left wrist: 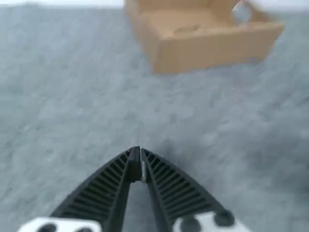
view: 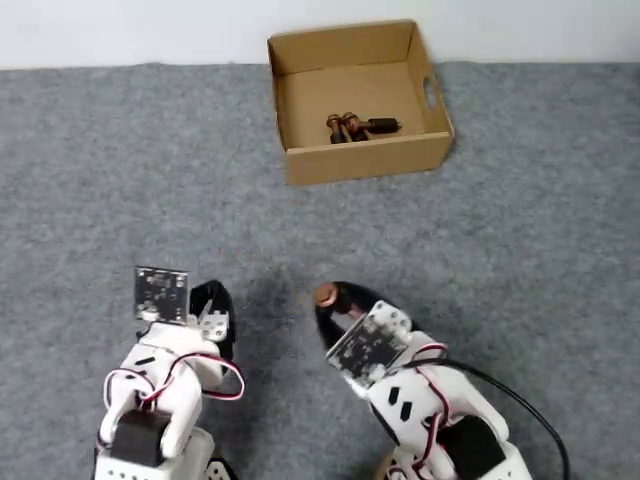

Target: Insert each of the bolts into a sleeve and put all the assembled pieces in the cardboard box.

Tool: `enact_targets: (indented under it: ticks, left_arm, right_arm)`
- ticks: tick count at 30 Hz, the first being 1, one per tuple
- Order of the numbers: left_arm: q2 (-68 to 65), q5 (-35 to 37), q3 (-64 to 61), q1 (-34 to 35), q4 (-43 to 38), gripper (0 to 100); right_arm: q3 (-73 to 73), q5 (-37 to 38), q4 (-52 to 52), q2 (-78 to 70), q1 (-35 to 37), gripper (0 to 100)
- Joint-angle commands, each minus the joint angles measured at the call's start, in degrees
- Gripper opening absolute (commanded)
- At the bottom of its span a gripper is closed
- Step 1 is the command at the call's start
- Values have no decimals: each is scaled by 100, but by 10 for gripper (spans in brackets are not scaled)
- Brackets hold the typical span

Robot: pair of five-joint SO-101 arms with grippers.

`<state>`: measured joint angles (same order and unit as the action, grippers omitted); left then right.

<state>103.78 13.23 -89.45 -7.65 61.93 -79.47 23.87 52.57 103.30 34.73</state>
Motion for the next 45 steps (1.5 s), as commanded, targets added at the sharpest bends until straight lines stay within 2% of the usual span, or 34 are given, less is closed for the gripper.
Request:
enact_targets:
  ticks: [1,6,9,14,16,19,24,31,45]
  left_arm:
    - [44,-457,-382,185,-88,5]
    - [44,-703,-699,387,-53,6]
    - [44,-730,-699,598,-53,6]
    - [44,-721,-699,712,211,6]
    - [44,-703,-699,712,563,6]
    - [44,-712,-699,703,888,6]
    - [44,-721,-699,703,993,6]
    - [44,-721,-699,703,993,6]
    - [44,-721,-699,703,993,6]
  right_arm:
    - [193,-519,-110,31,-769,8]
    - [246,-1468,901,22,-1684,8]
    - [281,-2022,1112,22,-2097,8]
    - [545,-2207,1147,-189,-2220,8]
    - [826,-2295,1138,-620,-2220,8]
    - [1591,-2840,1138,-1719,-2211,8]
    - [3218,-3376,1077,-3881,-2229,8]
    - [5081,-3376,84,-6123,-2211,8]
    - [7596,-3367,-1710,-9736,-2220,8]
